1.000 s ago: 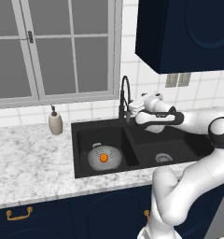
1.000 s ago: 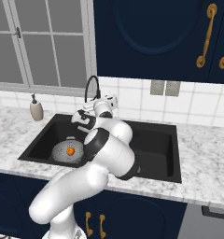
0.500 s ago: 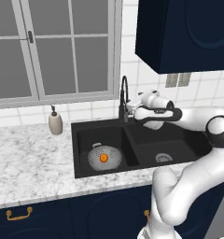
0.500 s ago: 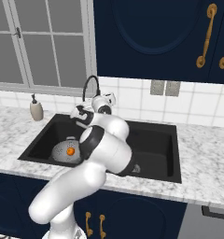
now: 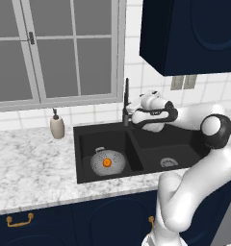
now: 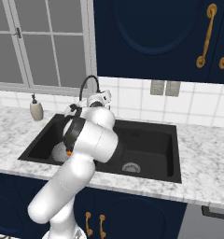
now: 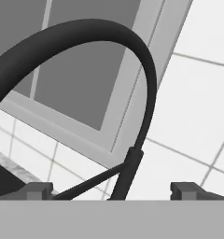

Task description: Put the colander in the sink, put the tangerine in the colander, and turn on the sink faucet and pour water over the colander.

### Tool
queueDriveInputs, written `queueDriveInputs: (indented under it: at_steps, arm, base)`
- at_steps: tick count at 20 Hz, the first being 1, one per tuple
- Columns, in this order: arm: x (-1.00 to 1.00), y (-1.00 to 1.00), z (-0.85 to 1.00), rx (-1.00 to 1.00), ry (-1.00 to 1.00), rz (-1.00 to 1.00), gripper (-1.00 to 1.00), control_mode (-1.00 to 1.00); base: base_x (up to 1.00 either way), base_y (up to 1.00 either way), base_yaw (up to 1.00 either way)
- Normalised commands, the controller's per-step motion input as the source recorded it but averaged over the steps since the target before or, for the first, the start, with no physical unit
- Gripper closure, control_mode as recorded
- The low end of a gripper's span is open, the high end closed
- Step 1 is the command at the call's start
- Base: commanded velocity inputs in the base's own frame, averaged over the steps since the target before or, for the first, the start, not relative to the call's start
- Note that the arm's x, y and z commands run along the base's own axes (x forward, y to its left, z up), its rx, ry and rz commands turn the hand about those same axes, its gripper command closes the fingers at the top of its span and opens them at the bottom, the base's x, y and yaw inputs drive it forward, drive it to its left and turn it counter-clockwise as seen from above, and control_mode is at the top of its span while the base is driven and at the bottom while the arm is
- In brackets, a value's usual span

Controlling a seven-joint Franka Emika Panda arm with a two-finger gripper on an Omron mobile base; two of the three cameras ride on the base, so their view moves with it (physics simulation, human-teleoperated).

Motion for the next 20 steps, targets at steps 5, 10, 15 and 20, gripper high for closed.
queueDriveInputs:
  at_steps: [5, 10, 15, 20]
  arm:
    - [0.11, 0.06, -0.03, 0.00, 0.00, -0.17, -1.00, -1.00]
    - [0.22, 0.00, 0.00, 0.03, 0.01, -0.16, -1.00, -1.00]
    - [0.29, 0.00, 0.09, 0.07, 0.08, -0.10, -1.00, -1.00]
    - [0.12, 0.00, 0.15, 0.14, 0.11, -0.05, -1.00, -1.00]
  base:
    - [0.00, 0.00, 0.00]
    - [0.00, 0.00, 0.00]
    - [0.00, 0.00, 0.00]
    - [0.00, 0.00, 0.00]
